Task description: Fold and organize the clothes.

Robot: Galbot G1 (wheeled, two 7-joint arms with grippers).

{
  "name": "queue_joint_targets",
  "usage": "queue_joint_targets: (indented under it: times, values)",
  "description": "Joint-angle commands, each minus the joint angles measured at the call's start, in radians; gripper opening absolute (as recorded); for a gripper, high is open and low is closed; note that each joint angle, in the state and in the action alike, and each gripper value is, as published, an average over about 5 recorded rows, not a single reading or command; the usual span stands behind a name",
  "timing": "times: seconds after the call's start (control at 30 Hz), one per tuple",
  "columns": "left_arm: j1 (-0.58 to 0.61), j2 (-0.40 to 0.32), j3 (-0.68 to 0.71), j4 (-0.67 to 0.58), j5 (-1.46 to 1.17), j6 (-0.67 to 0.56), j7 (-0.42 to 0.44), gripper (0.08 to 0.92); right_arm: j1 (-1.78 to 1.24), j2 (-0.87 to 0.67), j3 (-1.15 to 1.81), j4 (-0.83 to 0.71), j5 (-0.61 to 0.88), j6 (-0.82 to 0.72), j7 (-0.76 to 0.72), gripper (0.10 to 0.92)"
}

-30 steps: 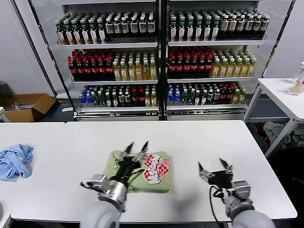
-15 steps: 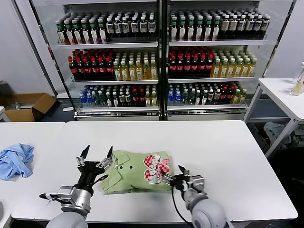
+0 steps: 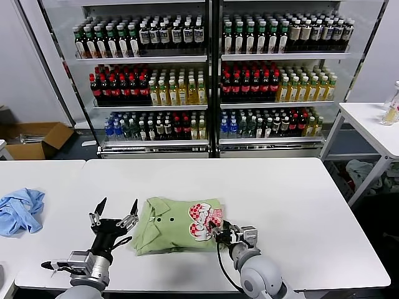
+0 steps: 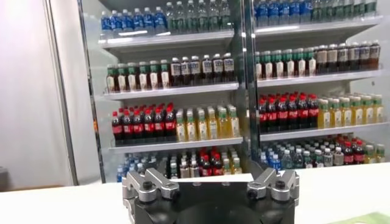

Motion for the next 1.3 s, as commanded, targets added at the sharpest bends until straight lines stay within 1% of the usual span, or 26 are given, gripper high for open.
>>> queue_joint_targets:
  times: [0.03,0.17,0.33,0.4,0.5,0.63,0.77,0.9,0.97,1.07,1.17,1.3]
  values:
    - [0.018,0.001,-0.017,0.006,0.018,0.0,0.003,0.823,0.02,0.007,0.0,-0.015,0.044,0.003,0.03,0.438]
    - [0.013,0.002,-0.018,0.02,0.021,-0.013,0.0,0.823,0.021,0.01,0.013,0.008,-0.017,0.006,0.016,0.325]
    - [0.007,0.008,-0.02,0.044,0.034,-0.047,-0.001,0.822,0.012,-0.039,0.06,0.132,-0.058,0.002,-0.035,0.178]
    - [0.004,0.009,-0.02,0.049,0.035,-0.056,-0.001,0.823,-0.001,-0.083,0.092,0.172,-0.078,0.0,-0.069,0.132]
    - [-0.004,0.009,-0.016,0.057,0.047,-0.077,0.002,0.823,-0.032,-0.167,0.164,0.196,-0.098,-0.001,-0.137,0.105]
    - [-0.026,0.007,-0.008,0.096,0.083,-0.156,0.03,0.823,-0.07,-0.24,0.276,0.176,-0.109,0.001,-0.208,0.105]
    - [-0.058,0.003,-0.001,0.16,0.137,-0.265,0.07,0.822,-0.082,-0.22,0.318,0.135,-0.146,0.004,-0.237,0.105]
    - [-0.072,0.008,0.008,0.175,0.158,-0.303,0.09,0.823,-0.1,-0.19,0.296,0.11,-0.248,0.005,-0.238,0.105]
    - [-0.072,0.01,0.005,0.169,0.158,-0.31,0.098,0.823,-0.108,-0.183,0.292,0.113,-0.267,0.008,-0.233,0.111]
    - [-0.069,0.011,-0.005,0.163,0.157,-0.311,0.101,0.823,-0.114,-0.183,0.294,0.137,-0.27,0.018,-0.214,0.165]
    - [-0.065,0.009,-0.013,0.166,0.157,-0.311,0.099,0.823,-0.119,-0.188,0.304,0.17,-0.272,0.028,-0.194,0.249]
    - [-0.065,0.003,-0.016,0.17,0.156,-0.312,0.097,0.823,-0.126,-0.191,0.323,0.204,-0.312,0.047,-0.188,0.37]
